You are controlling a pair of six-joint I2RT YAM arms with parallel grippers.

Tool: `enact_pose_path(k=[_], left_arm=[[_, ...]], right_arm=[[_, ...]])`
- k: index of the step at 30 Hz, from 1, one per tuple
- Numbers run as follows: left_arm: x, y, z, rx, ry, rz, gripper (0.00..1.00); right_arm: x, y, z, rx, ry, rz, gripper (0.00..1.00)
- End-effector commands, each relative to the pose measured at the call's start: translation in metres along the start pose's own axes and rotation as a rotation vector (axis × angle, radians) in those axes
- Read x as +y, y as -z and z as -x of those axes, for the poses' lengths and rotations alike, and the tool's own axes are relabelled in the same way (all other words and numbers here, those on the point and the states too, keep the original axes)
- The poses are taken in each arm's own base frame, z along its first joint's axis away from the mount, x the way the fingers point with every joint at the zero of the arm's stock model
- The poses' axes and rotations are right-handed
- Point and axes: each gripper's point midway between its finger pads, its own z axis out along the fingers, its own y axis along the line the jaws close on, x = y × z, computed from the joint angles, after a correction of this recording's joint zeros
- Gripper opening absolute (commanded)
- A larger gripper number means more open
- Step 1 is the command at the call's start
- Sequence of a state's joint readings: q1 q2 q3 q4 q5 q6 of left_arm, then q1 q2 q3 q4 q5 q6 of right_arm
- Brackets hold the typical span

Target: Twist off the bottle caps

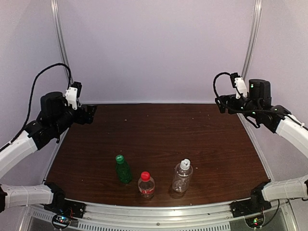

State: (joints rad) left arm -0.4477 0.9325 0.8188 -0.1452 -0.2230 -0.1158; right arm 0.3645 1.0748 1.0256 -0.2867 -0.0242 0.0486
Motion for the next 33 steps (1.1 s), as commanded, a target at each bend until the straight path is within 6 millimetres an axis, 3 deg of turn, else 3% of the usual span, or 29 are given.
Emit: enact_pose_path(k=[1, 4, 13, 22, 33], left_arm=[[-0.019, 0.009, 0.021, 0.010, -0.064, -0.081, 0.98], [-0.036, 0.018, 0.018, 0.057, -0.105, -0.140, 0.98], [-0.113, 0.062, -0.008, 0.214, -0.174, -0.435, 0.98], [-0.182, 0.087, -0.067, 0.445, -0.307, -0.601, 0.96], [-0.199, 0.081, -0.124, 0.678, -0.425, -0.594, 0.83]], right_arm=[[0.002, 0.004, 0.009, 0.011, -0.001, 0.001, 1.00], [0.000, 0.006, 0.011, 0.008, -0.005, -0.010, 1.00], [0.006, 0.000, 0.003, 0.034, 0.000, 0.016, 1.00], [0.013, -0.009, -0.004, 0.064, -0.005, 0.035, 1.00], [0.020, -0.019, -0.016, 0.102, 0.010, 0.060, 1.00]])
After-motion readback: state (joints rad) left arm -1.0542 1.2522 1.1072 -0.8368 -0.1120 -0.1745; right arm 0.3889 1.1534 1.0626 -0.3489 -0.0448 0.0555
